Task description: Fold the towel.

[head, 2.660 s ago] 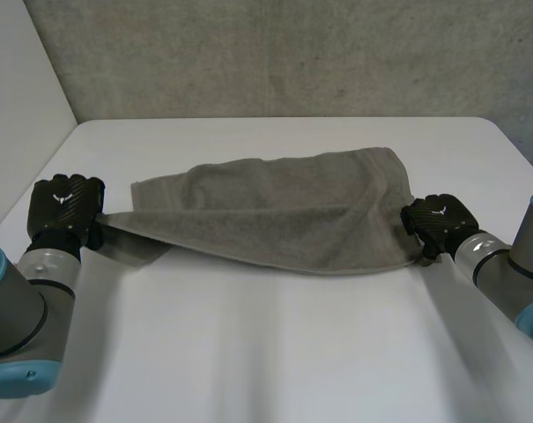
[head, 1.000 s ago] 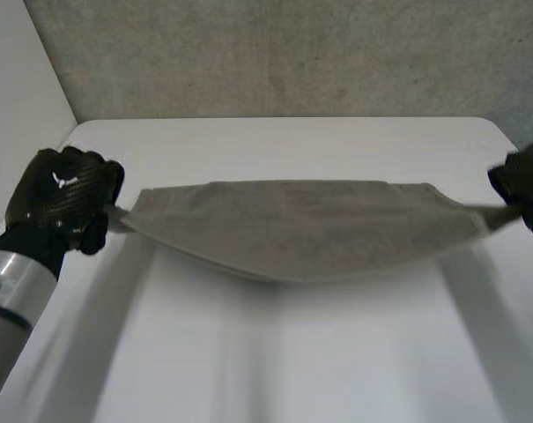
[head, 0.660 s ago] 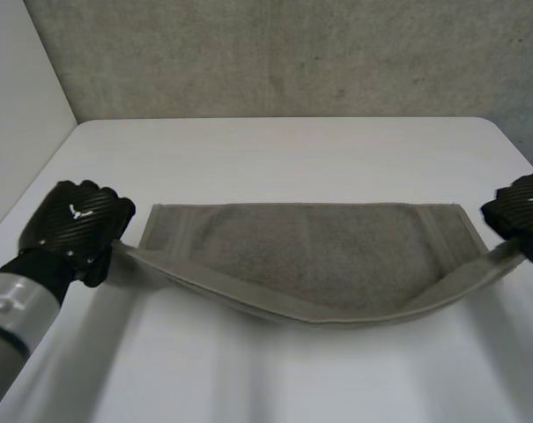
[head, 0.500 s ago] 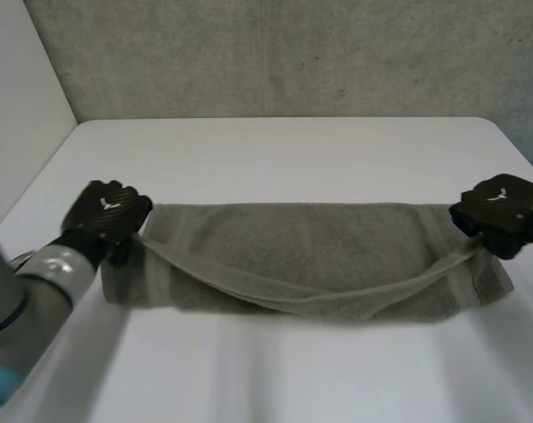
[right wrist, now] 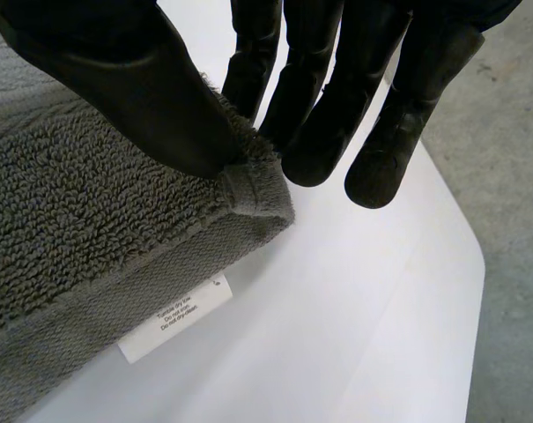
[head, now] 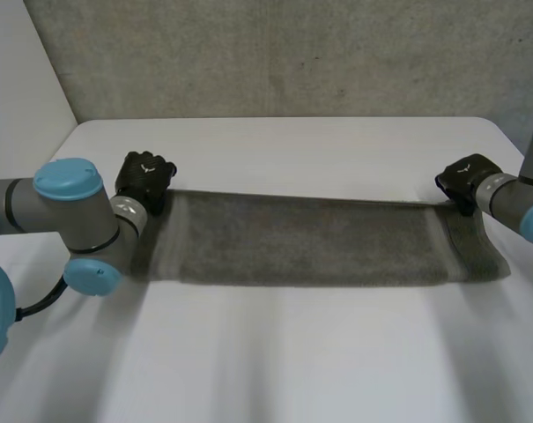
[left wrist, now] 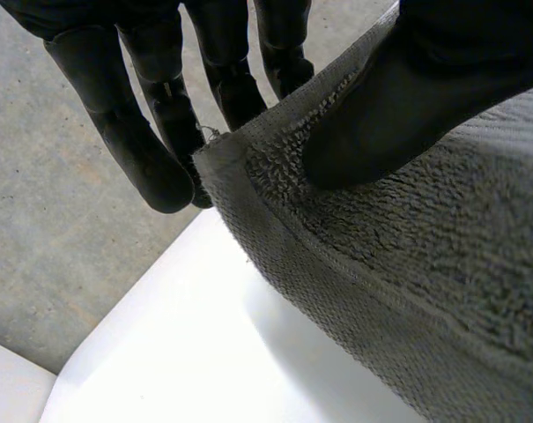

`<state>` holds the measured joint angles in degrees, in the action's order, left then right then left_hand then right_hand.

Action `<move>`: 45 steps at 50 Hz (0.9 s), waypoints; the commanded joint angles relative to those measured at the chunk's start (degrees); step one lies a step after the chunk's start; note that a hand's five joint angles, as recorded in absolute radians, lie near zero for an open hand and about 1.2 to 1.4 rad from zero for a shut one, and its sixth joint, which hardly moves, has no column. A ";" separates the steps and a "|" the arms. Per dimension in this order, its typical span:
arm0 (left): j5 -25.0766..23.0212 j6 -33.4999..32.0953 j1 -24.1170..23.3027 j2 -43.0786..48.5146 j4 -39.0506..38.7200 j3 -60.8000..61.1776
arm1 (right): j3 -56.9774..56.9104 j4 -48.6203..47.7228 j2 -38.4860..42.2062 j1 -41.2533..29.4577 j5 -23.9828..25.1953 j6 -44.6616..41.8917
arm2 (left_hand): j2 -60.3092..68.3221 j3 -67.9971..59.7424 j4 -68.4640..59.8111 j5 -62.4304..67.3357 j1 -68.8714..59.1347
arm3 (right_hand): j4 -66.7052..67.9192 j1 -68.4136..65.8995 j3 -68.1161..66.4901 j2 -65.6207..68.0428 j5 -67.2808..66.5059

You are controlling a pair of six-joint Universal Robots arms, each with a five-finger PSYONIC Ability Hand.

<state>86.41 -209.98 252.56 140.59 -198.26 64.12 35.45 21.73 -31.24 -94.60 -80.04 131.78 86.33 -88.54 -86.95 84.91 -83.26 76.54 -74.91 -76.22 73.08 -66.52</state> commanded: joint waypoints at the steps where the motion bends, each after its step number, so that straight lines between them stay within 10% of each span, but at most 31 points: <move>1: -0.02 0.27 -0.84 1.88 -0.29 -2.16 | -4.86 -2.04 3.02 -1.46 -0.46 2.24 | -11.47 13.68 12.09 -20.05 8.40 | 3.46 -5.09 -3.78 6.92 -3.48; 3: -0.02 0.18 -1.28 2.05 -0.37 -2.24 | -4.86 -3.54 3.02 -1.73 -0.73 3.22 | -26.85 29.05 27.46 -35.43 23.77 | 2.51 -4.14 -2.84 5.97 -2.53; 5: 0.16 0.18 -1.46 2.14 -0.38 -2.25 | -4.86 -6.51 2.94 -2.07 -2.04 5.14 | -42.81 45.02 43.43 -51.39 39.74 | -65.59 63.96 65.27 -62.14 65.58; 9: 1.91 0.01 -1.63 2.06 0.15 -1.81 | -4.60 -7.93 2.58 -2.43 -3.62 6.64 | -74.60 76.80 75.21 -83.18 71.52 | -66.54 64.91 66.22 -63.08 66.52; 19: 7.80 0.27 -2.34 -5.48 3.14 5.64 | 2.61 -8.37 -6.65 -2.60 -3.98 7.61 | -76.12 78.32 76.73 -84.70 73.05 | -66.54 64.91 66.22 -63.08 66.52; 31: 7.10 7.28 -2.60 -27.98 -1.85 31.12 | 40.88 -15.22 -32.99 -1.64 -0.38 8.40 | -76.12 78.32 76.73 -84.70 73.05 | -66.54 64.91 66.22 -63.08 66.52; 45: 6.84 16.44 -2.51 -33.19 -14.08 43.63 | 62.73 -31.31 -36.53 4.25 4.81 8.32 | -76.12 78.32 76.73 -84.70 73.05 | -56.19 54.56 55.87 -52.74 56.18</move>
<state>93.26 -194.56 250.12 106.84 -208.98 105.92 94.85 -4.56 -68.78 -93.02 -78.31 140.15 14.67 -14.06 -15.23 12.55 -15.05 16.44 -16.59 -16.25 16.27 -6.42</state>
